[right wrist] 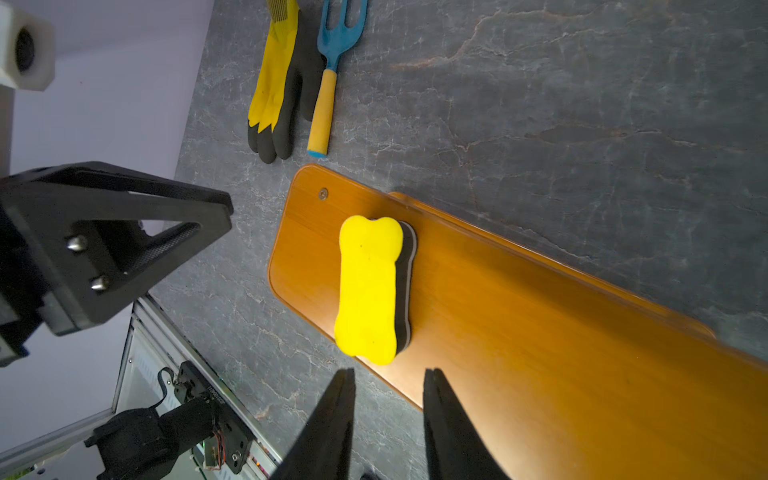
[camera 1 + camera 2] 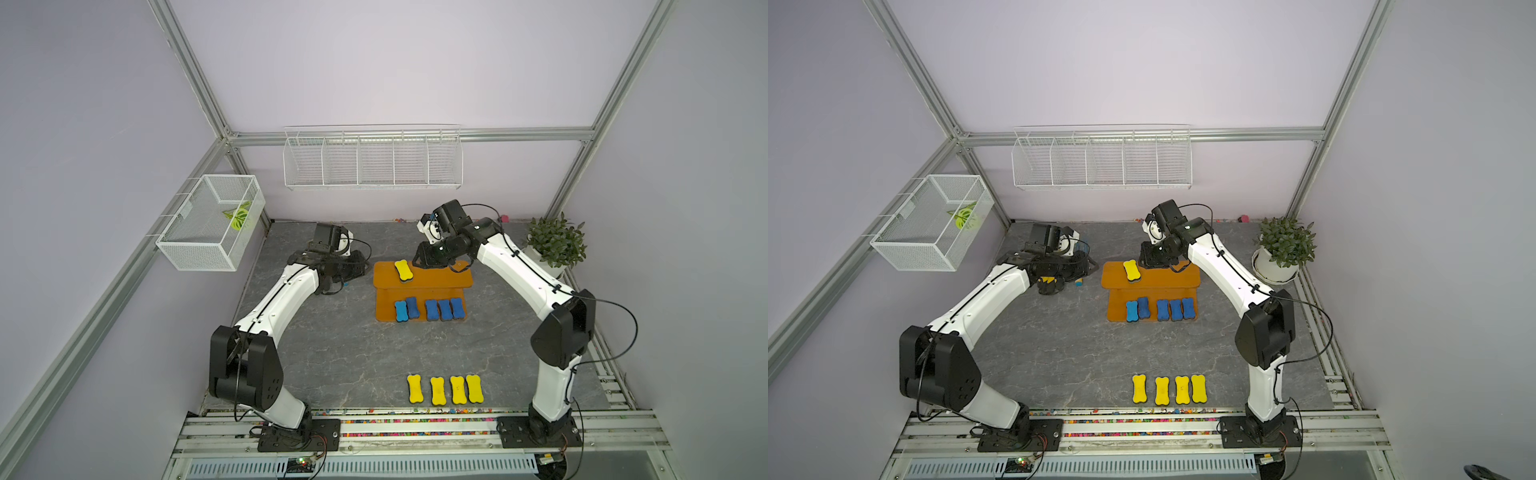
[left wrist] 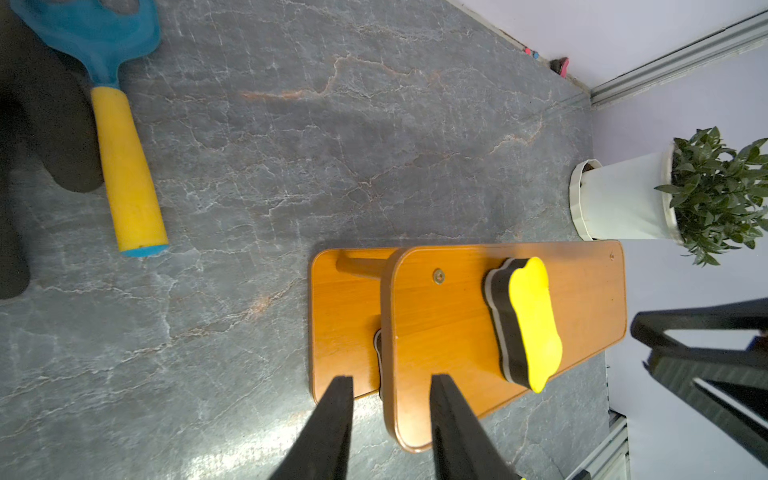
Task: Remove the whiteboard erasers from the shelf
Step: Pick up the whiteboard eraser from the shelf.
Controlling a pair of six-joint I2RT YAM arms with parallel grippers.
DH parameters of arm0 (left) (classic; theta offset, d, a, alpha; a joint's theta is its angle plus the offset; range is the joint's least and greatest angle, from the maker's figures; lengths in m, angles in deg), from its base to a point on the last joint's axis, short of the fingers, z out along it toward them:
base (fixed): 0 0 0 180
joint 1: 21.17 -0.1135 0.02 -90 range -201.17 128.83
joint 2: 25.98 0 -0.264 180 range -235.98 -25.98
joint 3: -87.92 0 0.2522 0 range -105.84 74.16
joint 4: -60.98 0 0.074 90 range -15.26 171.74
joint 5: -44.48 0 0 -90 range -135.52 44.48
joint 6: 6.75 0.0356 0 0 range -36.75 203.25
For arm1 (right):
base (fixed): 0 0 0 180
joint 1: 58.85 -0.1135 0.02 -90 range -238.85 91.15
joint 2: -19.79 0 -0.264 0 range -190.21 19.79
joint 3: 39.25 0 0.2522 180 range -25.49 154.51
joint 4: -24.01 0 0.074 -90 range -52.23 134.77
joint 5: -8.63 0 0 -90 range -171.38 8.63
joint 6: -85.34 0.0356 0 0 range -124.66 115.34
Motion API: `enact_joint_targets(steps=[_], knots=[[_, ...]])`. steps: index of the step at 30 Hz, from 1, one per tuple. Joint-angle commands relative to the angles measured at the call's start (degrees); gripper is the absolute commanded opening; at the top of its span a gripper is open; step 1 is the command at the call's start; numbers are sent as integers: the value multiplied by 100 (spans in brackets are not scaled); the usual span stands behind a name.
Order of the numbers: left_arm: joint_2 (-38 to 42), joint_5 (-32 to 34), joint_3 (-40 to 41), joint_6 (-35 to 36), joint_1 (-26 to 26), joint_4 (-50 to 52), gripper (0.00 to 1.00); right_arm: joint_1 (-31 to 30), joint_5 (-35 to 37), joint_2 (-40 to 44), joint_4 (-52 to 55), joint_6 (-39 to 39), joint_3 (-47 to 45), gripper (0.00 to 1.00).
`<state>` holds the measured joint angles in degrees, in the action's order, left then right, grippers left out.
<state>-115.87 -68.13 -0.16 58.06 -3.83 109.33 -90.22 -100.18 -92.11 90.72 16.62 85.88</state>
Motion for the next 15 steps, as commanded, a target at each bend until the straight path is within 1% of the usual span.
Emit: enact_joint_targets(steps=[1,10,15], knots=[[43,-113,49,-30,-3,-94,37,6,-293,-251,385,-194,306,36],[-46,-165,40,-21,-2,-96,37,79,-469,-571,210,-148,381,37],[-73,-176,4,-16,0,-93,37,123,-570,-790,180,-101,579,37]])
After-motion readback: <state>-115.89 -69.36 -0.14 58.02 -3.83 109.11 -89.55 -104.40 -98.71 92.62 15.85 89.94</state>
